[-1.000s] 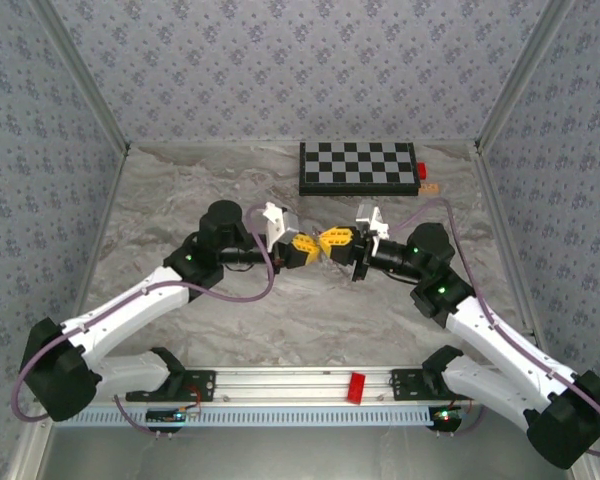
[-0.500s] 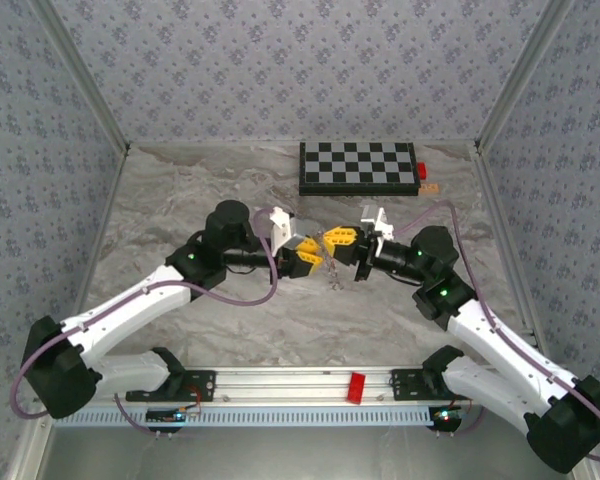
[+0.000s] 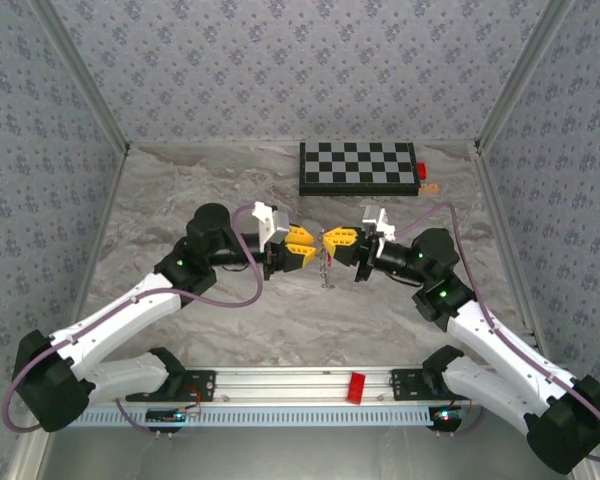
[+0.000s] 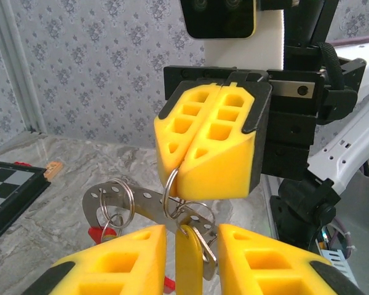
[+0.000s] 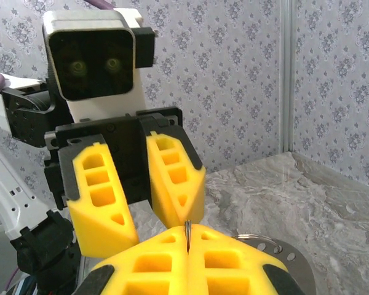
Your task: Put the keys on the keyring
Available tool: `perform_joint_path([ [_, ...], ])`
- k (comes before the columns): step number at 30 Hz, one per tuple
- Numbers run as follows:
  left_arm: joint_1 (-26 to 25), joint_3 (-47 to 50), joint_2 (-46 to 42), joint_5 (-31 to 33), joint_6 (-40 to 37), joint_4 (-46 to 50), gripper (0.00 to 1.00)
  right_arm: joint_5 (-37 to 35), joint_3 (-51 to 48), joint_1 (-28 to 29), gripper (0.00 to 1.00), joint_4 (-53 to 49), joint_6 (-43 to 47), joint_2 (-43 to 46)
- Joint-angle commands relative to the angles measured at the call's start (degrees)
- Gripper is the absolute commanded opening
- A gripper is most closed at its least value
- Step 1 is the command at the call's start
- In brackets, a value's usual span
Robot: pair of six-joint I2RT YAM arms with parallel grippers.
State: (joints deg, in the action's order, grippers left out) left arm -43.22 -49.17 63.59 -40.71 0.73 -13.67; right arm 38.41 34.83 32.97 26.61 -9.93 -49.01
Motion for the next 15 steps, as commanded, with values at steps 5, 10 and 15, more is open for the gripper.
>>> perform_joint_path([
  [5, 0.19, -1.39, 1.35, -3.11, 2.79, -5.23, 0.25, 1.66, 0.57, 0.26, 0.0, 2.28, -0.85, -0.15],
  [10, 0.24, -1.98, 1.96, -3.56, 2.83, -5.46, 0.25, 1.7, 0.56, 0.55, 0.0, 2.06, -0.61, -0.17],
  [15, 0.38, -2.44, 2.84, -2.97, 2.83, -5.24, 0.25, 2.36, 0.76, 0.91, 0.0, 2.13, -0.52, -0.4],
])
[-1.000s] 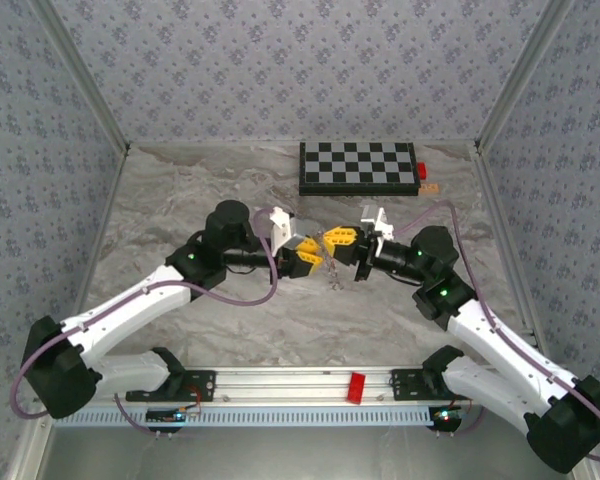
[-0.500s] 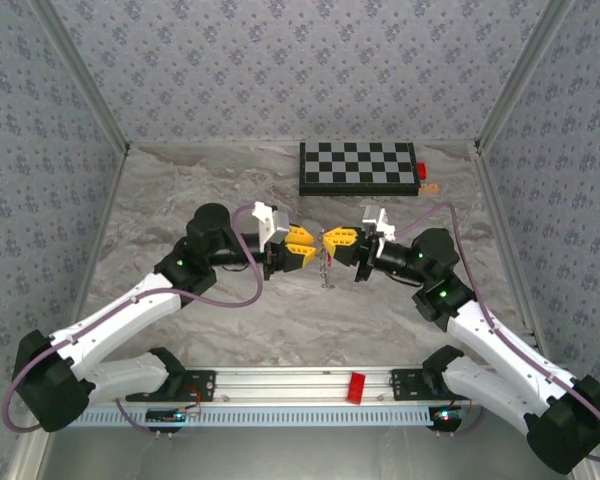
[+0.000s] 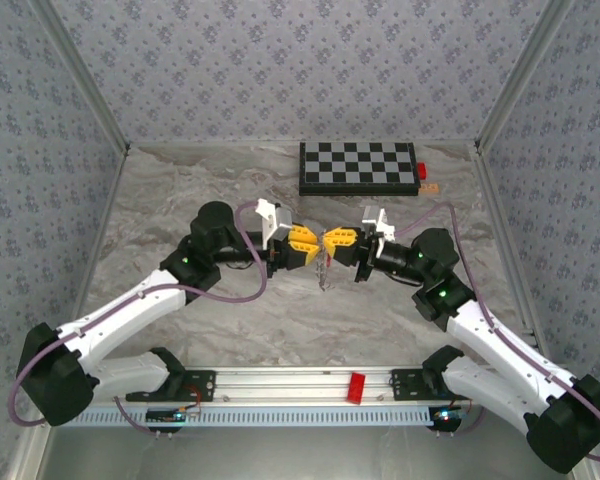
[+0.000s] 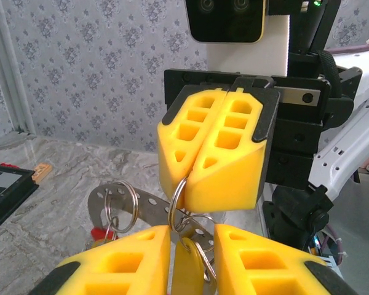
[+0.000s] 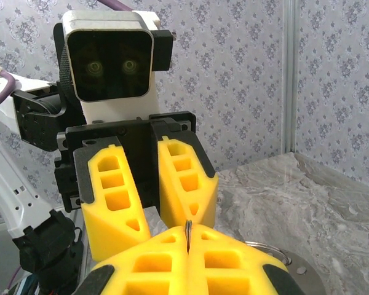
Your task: Put the keys on the keyring
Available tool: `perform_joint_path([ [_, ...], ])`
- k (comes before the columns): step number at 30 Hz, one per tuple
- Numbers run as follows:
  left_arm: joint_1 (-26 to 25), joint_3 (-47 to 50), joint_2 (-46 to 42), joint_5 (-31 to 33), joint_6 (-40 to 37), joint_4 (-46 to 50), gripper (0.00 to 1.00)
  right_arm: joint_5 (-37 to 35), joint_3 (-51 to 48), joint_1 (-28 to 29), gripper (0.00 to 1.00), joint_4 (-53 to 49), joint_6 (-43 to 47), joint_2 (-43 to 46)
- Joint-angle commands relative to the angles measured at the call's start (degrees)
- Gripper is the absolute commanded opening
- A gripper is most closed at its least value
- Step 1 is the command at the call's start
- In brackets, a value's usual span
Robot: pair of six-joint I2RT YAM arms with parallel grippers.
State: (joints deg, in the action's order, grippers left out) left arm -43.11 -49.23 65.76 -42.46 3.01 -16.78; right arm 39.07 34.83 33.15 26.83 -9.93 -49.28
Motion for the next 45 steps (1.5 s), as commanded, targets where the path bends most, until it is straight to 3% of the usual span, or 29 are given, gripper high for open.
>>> perform_joint_path([
  [1, 0.23, -2.46, 0.94, -1.16, 0.6, -2.21, 0.25, 1.79, 0.82, 0.85, 0.0, 1.83, -0.53, -0.16],
  [9, 0.43, -2.52, 1.05, -2.08, 1.17, -3.17, 0.24, 2.17, 0.89, 1.39, 0.0, 1.16, 0.0, -0.64],
  [15, 0.49, -2.38, 0.86, -3.71, 1.08, -3.49, 0.01, 1.87, 0.74, 1.57, 0.0, 1.2, 0.27, -0.9],
  [25, 0.42, -2.6, -0.56, -3.48, -2.02, 0.71, 0.0, -0.44, 0.5, 1.4, 0.0, -3.5, 2.64, -0.11],
  [28, 0.48, -3.57, -0.85, -2.11, -4.76, 5.53, 0.0, -1.98, 0.98, 0.92, 0.03, -8.35, 4.81, 1.22],
  [32, 0.45, -5.13, -0.57, -0.1, -9.42, 12.71, 0.0, -4.4, 3.93, 0.12, 0.16, -19.89, 9.03, 2.76],
  [45, 0.46, -12.39, 5.32, 5.65, -23.65, 32.97, 0.0, -13.36, 19.13, 1.3, 0.28, -50.37, 20.27, -3.05],
])
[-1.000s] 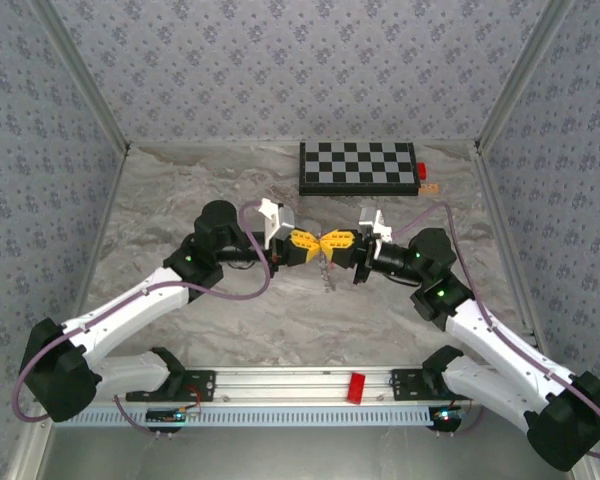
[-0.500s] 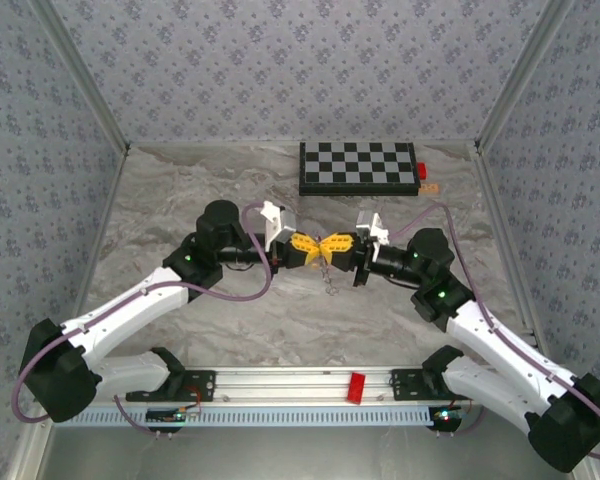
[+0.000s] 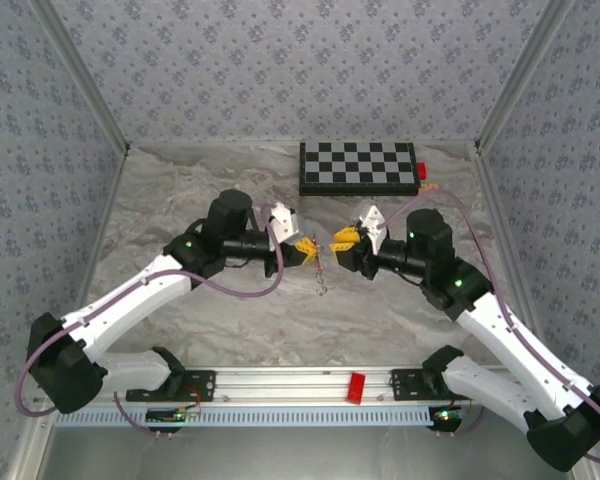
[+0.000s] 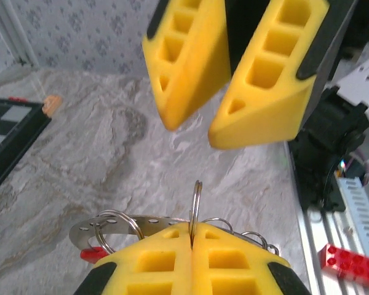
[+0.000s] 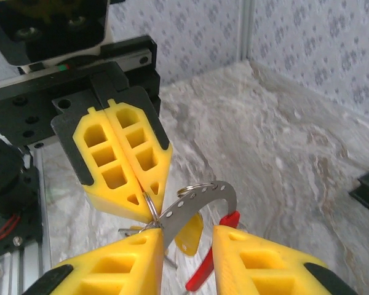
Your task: Put the keys on the keyring
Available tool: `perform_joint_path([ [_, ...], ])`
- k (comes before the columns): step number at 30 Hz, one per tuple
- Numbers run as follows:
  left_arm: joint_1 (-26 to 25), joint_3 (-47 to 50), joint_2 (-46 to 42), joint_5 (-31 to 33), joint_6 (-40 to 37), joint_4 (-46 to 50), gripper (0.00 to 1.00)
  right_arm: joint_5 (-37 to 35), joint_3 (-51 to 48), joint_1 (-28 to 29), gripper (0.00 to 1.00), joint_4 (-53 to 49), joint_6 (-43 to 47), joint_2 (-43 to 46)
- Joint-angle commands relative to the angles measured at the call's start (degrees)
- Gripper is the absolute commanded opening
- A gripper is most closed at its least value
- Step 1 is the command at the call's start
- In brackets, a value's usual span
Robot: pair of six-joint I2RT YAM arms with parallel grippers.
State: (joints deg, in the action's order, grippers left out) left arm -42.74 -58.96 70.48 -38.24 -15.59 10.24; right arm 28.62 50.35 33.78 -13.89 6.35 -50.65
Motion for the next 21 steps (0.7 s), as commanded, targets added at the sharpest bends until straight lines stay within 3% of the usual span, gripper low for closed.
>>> perform_joint_path([
  [1, 0.06, -2.93, 0.83, 1.64, -5.63, 6.88, 0.0, -3.28, 4.98, 0.95, 0.28, -11.83, 4.81, -2.75],
  [11, 0.09, -2.39, 1.51, 0.76, -6.91, 8.57, 0.0, -1.5, 12.01, 3.73, 0.33, -18.85, 8.53, -10.55],
  [21, 0.03, -2.29, 1.5, -0.53, -6.86, 8.39, 0.0, -0.28, 14.43, 5.18, 0.33, -19.17, 9.82, -15.23],
])
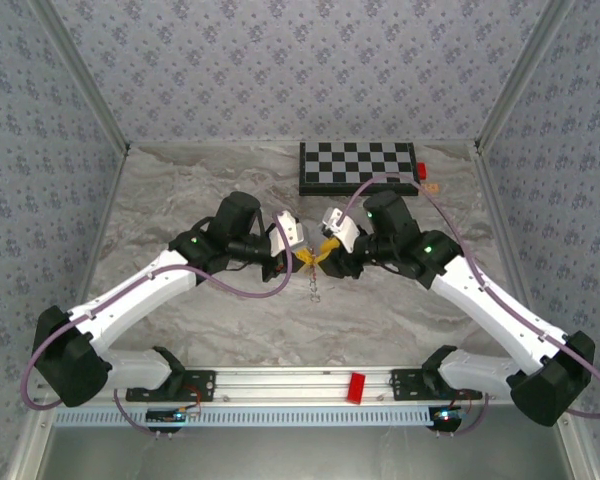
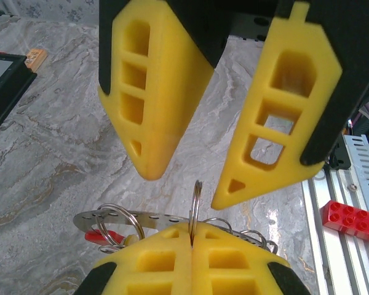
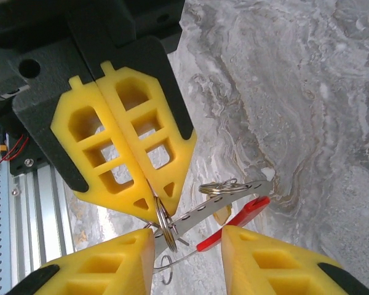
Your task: Put the keys on the keyring
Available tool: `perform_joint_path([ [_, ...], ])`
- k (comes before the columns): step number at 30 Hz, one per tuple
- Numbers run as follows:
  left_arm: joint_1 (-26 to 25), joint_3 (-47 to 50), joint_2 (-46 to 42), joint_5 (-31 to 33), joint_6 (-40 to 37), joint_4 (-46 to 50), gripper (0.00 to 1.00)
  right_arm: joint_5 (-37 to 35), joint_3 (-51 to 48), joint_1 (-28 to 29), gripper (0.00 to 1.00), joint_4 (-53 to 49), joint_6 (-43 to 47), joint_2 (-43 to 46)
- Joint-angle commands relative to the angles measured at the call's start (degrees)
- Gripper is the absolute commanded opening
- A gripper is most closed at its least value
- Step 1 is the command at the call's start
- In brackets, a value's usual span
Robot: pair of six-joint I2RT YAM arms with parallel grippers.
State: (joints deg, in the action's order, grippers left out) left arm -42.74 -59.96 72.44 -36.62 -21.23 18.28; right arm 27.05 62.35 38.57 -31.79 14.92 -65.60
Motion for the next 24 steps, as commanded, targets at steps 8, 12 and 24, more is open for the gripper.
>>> perform_joint_path([
  [8, 0.01, -1.45, -0.18, -3.19, -1.09, 0.35, 0.0, 2.14, 2.12, 0.83, 0.29, -0.3, 1.52, -1.02],
  [12, -0.04, -1.51, 0.05, -3.81, -1.0, 0.39, 0.0, 2.53, 2.08, 0.99, 0.27, 0.1, 1.66, -1.02],
  [24, -0.18, -1.62, 0.24, -3.84, -1.09, 0.78, 0.0, 3.16, 0.99, 1.33, 0.0, 1.6, 2.46, -0.29],
])
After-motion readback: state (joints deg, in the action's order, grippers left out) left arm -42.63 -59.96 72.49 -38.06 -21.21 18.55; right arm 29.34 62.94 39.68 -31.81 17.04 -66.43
